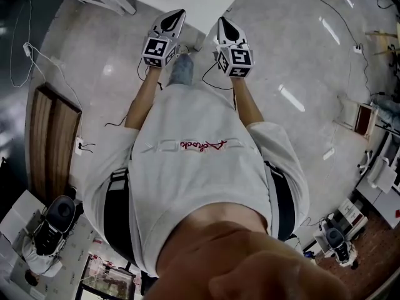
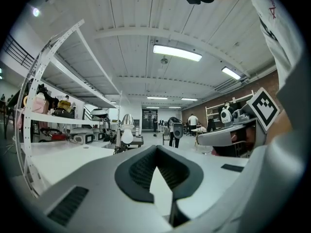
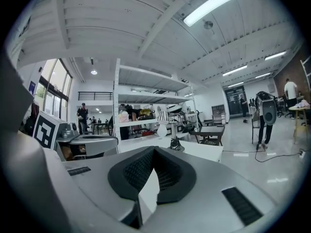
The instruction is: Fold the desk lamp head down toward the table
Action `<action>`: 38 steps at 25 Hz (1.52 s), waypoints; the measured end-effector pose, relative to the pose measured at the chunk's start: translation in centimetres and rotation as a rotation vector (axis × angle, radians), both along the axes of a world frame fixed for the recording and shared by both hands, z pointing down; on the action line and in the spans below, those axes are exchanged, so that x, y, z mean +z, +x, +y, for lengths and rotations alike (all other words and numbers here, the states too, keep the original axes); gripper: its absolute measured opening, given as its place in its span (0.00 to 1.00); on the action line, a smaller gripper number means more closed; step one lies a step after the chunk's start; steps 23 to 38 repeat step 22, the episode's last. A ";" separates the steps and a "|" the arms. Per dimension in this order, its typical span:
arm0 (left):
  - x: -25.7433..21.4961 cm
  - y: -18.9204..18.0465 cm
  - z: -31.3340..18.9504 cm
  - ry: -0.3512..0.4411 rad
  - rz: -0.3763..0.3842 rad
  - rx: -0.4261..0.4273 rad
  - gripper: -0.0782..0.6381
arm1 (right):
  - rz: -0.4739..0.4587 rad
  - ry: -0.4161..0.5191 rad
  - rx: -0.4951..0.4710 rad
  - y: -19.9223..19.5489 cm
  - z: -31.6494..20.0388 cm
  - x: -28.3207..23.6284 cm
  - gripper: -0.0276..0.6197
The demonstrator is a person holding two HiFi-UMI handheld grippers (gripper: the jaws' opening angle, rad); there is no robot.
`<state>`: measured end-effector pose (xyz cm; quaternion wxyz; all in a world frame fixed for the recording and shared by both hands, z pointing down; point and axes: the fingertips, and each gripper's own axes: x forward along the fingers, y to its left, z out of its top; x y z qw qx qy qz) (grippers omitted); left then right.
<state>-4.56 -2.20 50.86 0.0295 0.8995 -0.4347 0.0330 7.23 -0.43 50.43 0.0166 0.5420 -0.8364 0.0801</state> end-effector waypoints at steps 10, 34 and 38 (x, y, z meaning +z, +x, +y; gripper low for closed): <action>-0.3 -0.2 1.6 0.008 0.006 0.006 0.15 | 0.000 0.009 0.002 -0.4 1.5 -0.4 0.07; -0.2 0.4 2.0 0.002 0.005 0.026 0.15 | 0.008 0.008 0.000 -0.8 2.1 -0.4 0.07; -0.2 0.4 2.0 0.002 0.005 0.026 0.15 | 0.008 0.008 0.000 -0.8 2.1 -0.4 0.07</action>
